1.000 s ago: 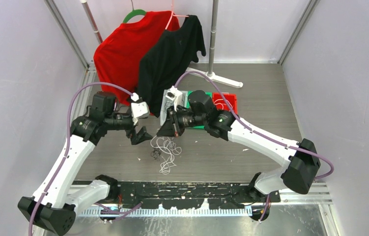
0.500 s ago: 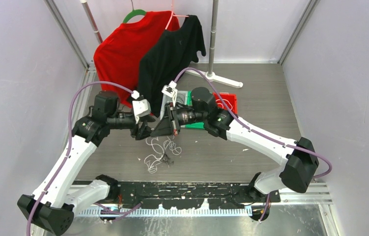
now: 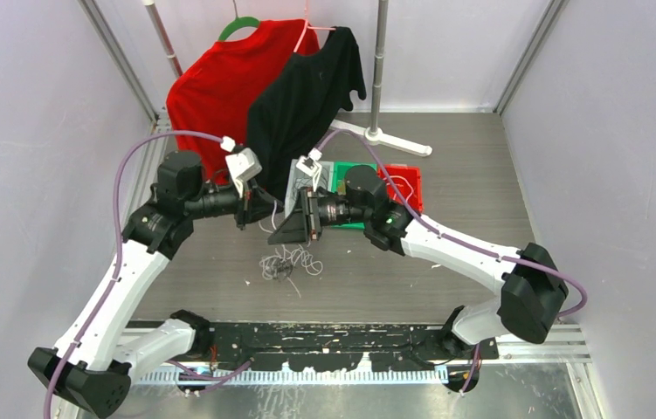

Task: Untangle the cables
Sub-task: Untie the cable.

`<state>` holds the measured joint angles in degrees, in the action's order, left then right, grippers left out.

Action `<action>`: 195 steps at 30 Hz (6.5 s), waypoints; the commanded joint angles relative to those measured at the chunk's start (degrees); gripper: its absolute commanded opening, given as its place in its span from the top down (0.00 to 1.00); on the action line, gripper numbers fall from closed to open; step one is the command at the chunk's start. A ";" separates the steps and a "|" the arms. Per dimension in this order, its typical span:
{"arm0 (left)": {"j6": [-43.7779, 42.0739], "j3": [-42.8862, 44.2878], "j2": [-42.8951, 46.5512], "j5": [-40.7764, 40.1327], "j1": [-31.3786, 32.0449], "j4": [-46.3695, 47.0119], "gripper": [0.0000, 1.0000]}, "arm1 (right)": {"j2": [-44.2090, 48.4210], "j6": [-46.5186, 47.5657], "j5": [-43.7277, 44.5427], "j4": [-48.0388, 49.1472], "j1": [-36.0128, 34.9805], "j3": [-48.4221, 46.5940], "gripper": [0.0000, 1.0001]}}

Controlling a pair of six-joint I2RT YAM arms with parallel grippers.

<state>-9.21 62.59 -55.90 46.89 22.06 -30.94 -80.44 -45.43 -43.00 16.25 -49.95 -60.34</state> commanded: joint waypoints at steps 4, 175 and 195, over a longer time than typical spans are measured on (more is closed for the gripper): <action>16.88 5.96 -0.96 -6.74 0.08 12.23 1.00 | 2.73 -4.47 7.39 12.27 0.21 4.16 0.52; 10.98 55.39 -14.38 1.28 7.03 1.39 1.00 | -14.97 12.18 36.43 3.72 -6.37 6.21 0.51; 4.61 41.11 -8.10 -0.15 7.03 -0.89 1.00 | 12.79 25.80 36.04 0.55 -4.75 15.89 0.31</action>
<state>-2.26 103.94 -65.76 47.40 28.88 -32.49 -71.90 -26.00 -3.27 14.66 -54.63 -46.74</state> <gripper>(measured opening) 0.010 0.679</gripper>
